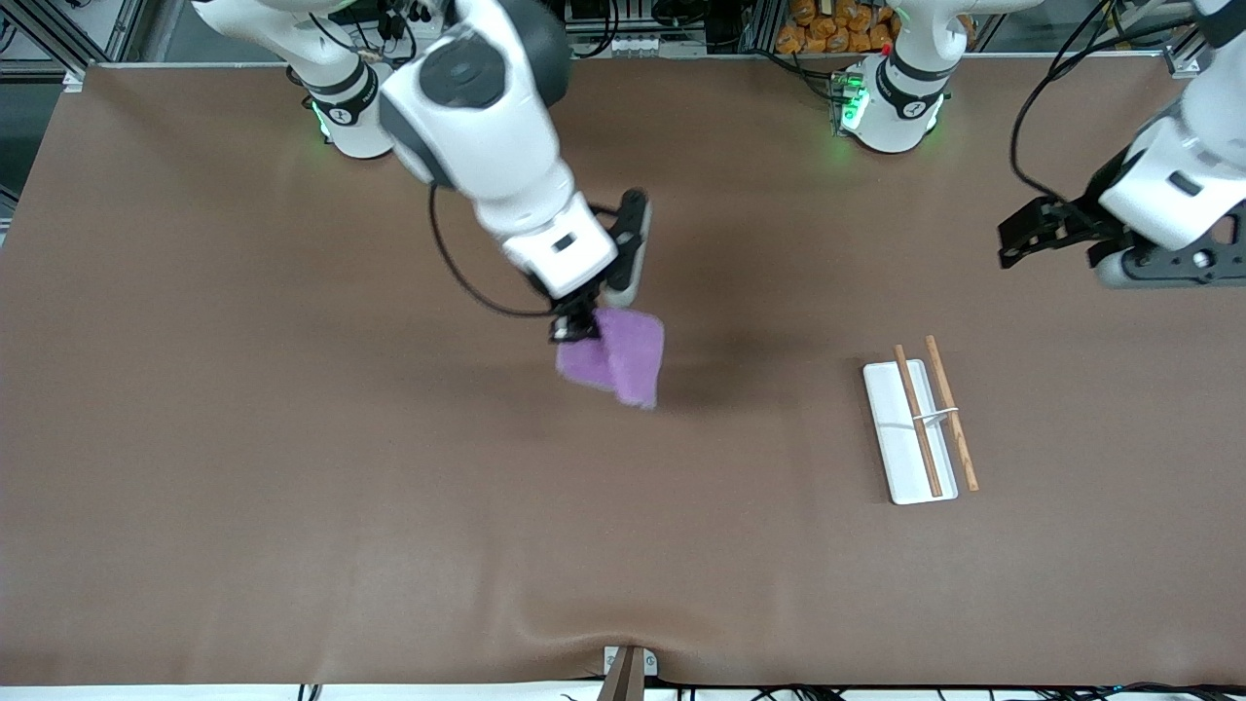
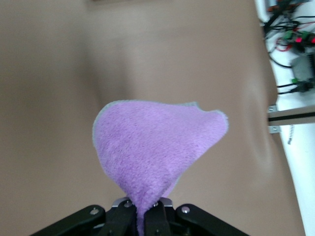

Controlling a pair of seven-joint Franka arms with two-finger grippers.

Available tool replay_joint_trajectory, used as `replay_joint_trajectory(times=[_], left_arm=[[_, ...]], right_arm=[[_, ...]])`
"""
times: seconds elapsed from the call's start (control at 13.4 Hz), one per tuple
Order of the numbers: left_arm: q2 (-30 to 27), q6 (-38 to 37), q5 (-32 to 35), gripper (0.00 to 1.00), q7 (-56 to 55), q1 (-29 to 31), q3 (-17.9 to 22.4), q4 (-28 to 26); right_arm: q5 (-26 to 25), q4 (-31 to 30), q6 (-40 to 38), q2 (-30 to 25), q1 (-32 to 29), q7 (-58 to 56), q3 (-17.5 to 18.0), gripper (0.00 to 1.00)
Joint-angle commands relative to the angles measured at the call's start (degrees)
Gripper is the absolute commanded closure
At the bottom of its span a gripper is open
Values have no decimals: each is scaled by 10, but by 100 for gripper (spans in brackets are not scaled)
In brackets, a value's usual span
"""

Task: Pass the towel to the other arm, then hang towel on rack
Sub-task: 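Lift the towel with the right gripper while the left gripper approaches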

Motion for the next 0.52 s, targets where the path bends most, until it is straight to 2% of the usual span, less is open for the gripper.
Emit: replay_joint_trajectory(times=[0.0,0.15,0.45], left_arm=[[27,26,-9,0,-45,0,-24,4],[57,54,-20,0,-59,0,-36,5],[117,127,-111,0,-76,-1,-36,5]], right_arm=[[-12,43,-44,-3,5,-10,-4,100],[-13,44,-34,-3,26,28,-6,100],[-34,39,76,15,70,126,-6,100]])
